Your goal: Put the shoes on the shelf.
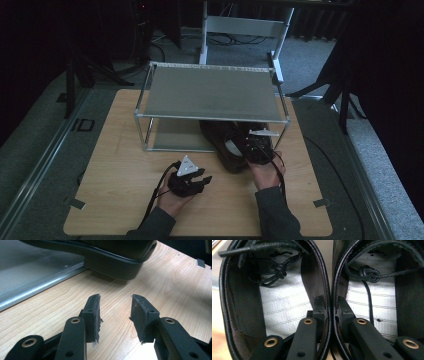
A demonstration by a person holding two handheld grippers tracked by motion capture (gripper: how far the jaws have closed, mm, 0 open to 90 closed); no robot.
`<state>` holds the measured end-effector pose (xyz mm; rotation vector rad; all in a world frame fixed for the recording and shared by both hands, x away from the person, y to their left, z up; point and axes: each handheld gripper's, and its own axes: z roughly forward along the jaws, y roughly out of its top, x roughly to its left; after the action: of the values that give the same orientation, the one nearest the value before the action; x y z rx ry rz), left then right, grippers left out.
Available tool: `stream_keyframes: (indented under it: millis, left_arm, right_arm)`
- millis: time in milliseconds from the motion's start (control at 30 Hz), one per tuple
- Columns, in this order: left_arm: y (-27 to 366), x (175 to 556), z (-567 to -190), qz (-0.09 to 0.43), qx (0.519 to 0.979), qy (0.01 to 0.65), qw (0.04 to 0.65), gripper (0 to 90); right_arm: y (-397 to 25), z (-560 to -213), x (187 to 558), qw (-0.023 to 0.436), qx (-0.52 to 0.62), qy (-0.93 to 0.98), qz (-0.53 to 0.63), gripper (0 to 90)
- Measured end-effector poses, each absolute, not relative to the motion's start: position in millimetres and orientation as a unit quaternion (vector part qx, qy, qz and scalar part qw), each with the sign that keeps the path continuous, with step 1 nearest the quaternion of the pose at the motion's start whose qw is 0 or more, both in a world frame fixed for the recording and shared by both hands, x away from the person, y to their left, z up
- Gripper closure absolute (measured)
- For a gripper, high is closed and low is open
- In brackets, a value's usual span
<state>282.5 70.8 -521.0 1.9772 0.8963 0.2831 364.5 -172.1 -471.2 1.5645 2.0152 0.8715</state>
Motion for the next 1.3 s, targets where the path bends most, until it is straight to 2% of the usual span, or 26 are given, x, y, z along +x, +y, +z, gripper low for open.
stream_keyframes:
  millis: [367, 900, 1300]
  left_arm:
    - [70.2, 287.1, -521.5, 0.12, 0.803, 0.365, 0.456, 59.5]
    - [52.3, 353.5, -516.5, 0.197, 0.78, 0.402, 0.437, 61.8]
    - [34.6, 374.4, -525.2, 0.211, 0.783, 0.405, 0.422, 65.3]
  right_arm:
    - [-163.2, -473.9, 375.8, 0.254, 0.576, 0.705, 0.327, 80.9]
    - [-147.7, -489.8, 384.4, 0.283, 0.582, 0.675, 0.355, 80.8]
    - [-135.4, -505.0, 388.1, 0.314, 0.577, 0.655, 0.374, 80.8]
